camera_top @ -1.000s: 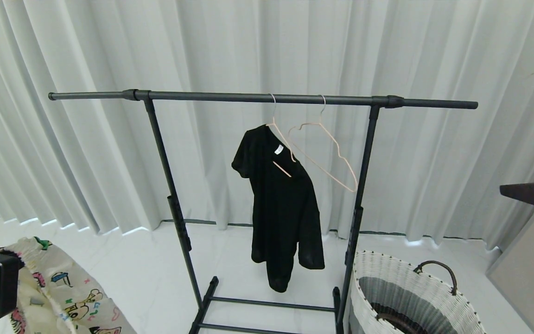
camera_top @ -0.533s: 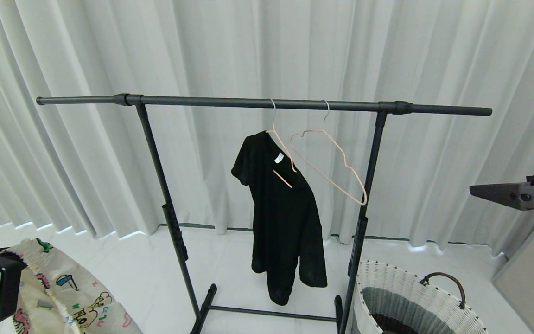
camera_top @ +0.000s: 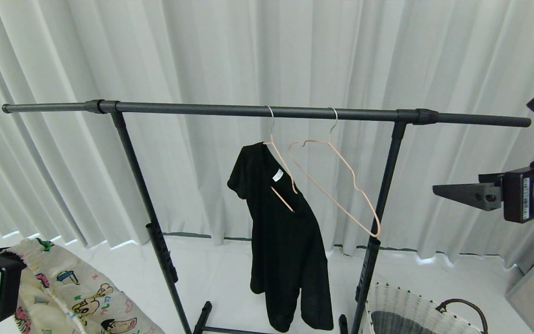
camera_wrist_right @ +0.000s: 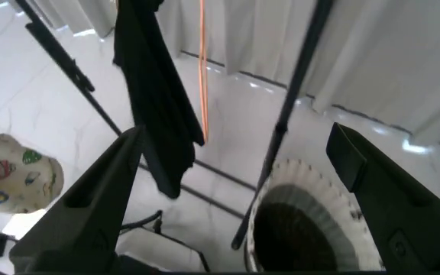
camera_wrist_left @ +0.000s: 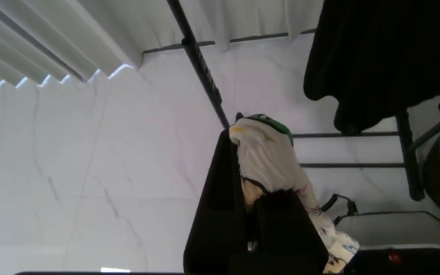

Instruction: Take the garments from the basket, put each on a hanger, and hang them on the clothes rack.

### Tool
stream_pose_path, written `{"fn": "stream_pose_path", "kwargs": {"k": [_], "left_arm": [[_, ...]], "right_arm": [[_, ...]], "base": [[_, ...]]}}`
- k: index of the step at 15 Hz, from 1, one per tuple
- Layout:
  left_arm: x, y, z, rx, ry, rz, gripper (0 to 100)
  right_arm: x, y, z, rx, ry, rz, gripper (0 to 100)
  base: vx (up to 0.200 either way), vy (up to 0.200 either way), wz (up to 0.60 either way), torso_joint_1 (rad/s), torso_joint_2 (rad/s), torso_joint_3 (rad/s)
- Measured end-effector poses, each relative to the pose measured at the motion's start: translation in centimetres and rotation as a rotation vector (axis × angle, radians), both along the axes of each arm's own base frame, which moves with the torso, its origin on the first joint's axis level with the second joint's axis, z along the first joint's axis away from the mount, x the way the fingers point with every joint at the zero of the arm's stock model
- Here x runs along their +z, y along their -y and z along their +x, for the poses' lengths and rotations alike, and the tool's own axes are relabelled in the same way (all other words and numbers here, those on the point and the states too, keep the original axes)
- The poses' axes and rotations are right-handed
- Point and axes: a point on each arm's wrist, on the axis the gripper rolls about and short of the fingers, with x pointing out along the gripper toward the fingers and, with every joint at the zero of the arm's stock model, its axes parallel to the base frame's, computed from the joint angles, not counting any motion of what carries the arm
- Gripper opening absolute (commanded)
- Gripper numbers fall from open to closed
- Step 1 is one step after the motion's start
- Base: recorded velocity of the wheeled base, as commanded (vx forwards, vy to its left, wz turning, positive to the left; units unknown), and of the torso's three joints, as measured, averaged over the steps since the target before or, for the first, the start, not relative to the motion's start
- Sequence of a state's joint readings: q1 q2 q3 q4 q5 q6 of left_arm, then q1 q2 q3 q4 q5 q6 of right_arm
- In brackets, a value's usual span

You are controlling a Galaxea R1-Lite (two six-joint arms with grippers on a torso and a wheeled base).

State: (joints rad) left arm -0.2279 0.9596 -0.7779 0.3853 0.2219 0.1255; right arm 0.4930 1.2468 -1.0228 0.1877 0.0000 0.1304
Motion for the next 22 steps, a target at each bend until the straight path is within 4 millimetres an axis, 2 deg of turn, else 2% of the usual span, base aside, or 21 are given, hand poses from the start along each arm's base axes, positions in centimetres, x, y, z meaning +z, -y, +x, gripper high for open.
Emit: {"fn": "stream_pose_path", "kwargs": {"k": [3,9,15,22], "left_arm": [[0.0,0.0,0.0,0.001,0.001,-0.001,0],[0.0,0.0,0.0,-0.001,0.001,-0.001,0],[-0.2,-0.1,-0.4,-0.002,0.006,-0.003,0],[0.2,-0.4,-1.6,0.004,0.055,0.027,0]], "right_arm": [[-0.8,-1.2,1.7,0.024,-0.001,-0.010,100],[-3.4,-5.3,5.7,0.082,-0.011,-0.015,100],[-5.6,-7.5,7.6,0.094,-0.070,-0.058,100],[-6.4,-9.6,9.5,0.043,-0.081,-0.067,100]], "base": [[0.200,0.000,0.00,0.002,0.00,0.002],[0.000,0.000,0.00,0.000,0.00,0.000],[0.000,0.000,0.00,0.000,0.00,0.000],[0.000,0.000,0.00,0.000,0.00,0.000]]}}
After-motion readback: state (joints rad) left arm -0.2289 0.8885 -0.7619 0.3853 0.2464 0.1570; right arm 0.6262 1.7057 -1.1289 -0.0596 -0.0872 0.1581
